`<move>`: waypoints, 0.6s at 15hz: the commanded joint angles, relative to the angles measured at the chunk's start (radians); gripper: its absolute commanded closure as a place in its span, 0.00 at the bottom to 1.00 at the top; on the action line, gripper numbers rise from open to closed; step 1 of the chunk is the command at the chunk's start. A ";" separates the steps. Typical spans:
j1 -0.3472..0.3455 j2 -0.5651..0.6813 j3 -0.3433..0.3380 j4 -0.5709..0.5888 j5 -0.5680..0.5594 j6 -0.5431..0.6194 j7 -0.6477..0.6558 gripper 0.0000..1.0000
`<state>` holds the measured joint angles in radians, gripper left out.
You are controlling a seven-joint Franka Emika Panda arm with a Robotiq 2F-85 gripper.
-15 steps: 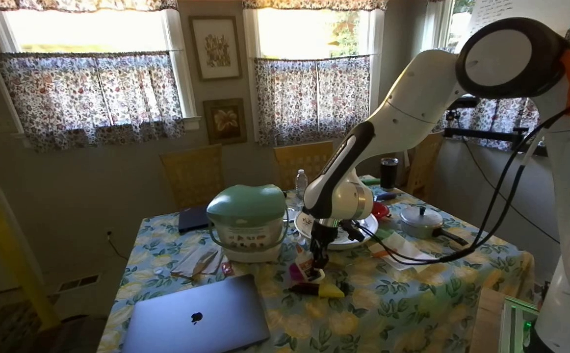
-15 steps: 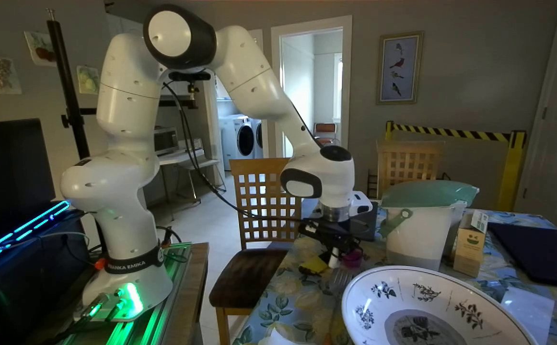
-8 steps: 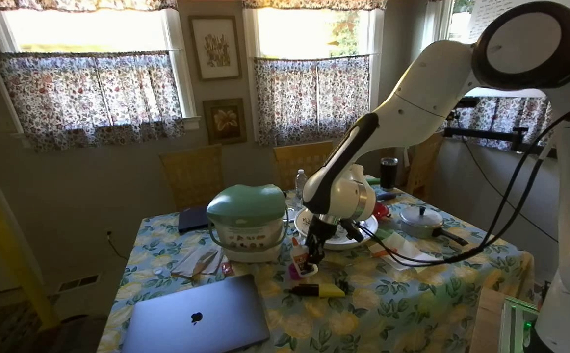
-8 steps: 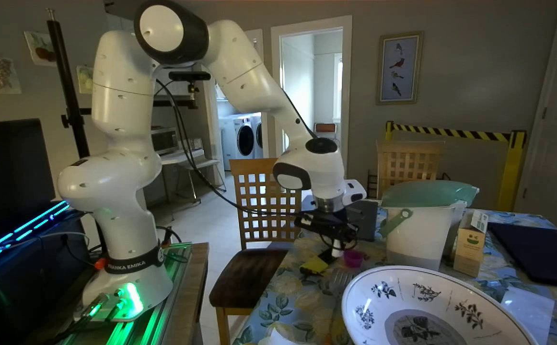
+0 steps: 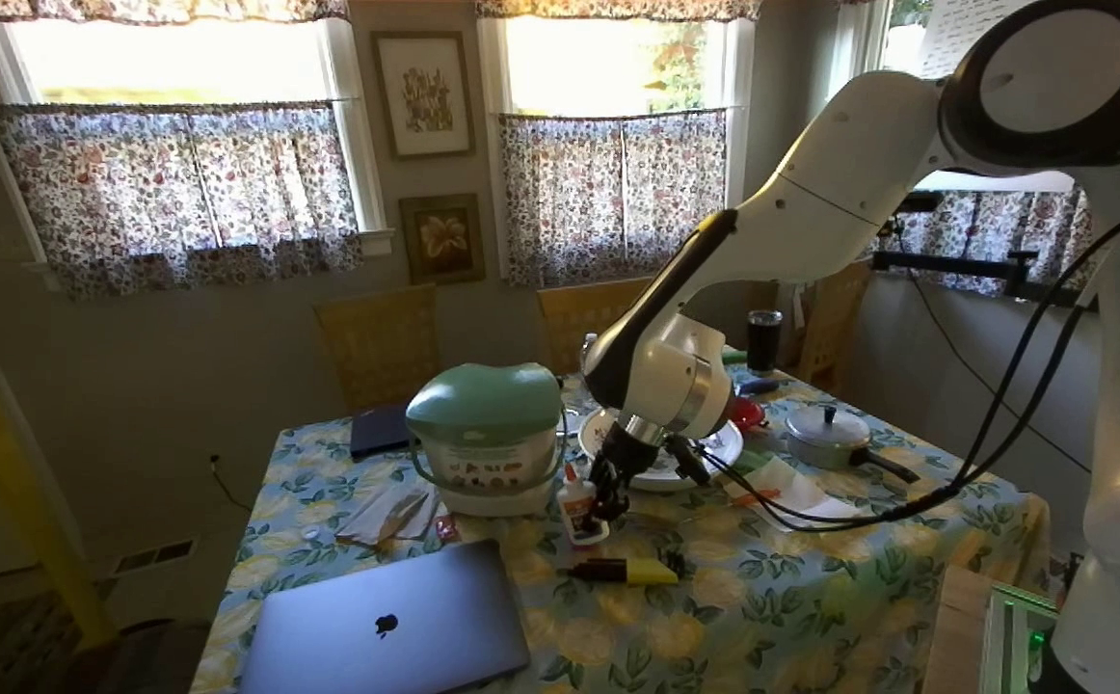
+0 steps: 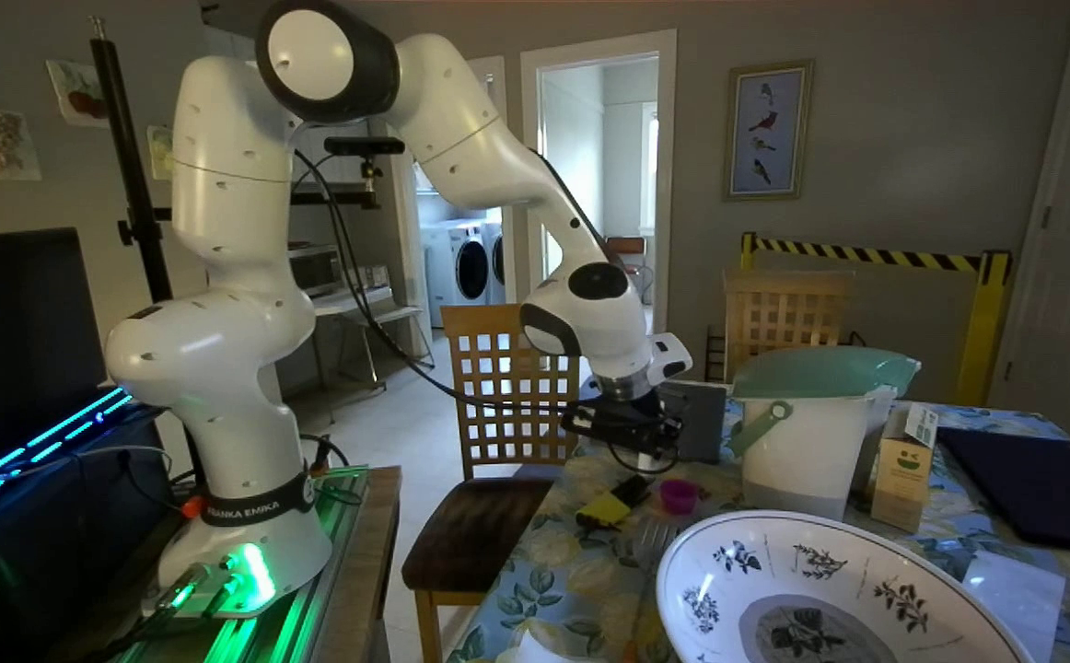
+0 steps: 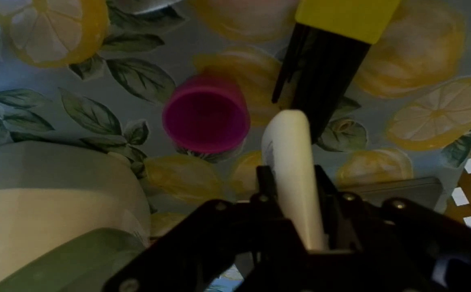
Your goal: Pour the contents in the bottle into the bowl
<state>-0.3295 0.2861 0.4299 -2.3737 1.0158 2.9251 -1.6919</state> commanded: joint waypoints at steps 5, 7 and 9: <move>-0.039 0.115 0.088 0.077 0.188 0.103 -0.231 0.94; -0.049 0.160 0.112 0.116 0.244 0.160 -0.282 0.94; -0.061 0.195 0.140 0.154 0.302 0.200 -0.325 0.94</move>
<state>-0.3585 0.4069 0.5192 -2.2975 1.2213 3.0596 -1.9240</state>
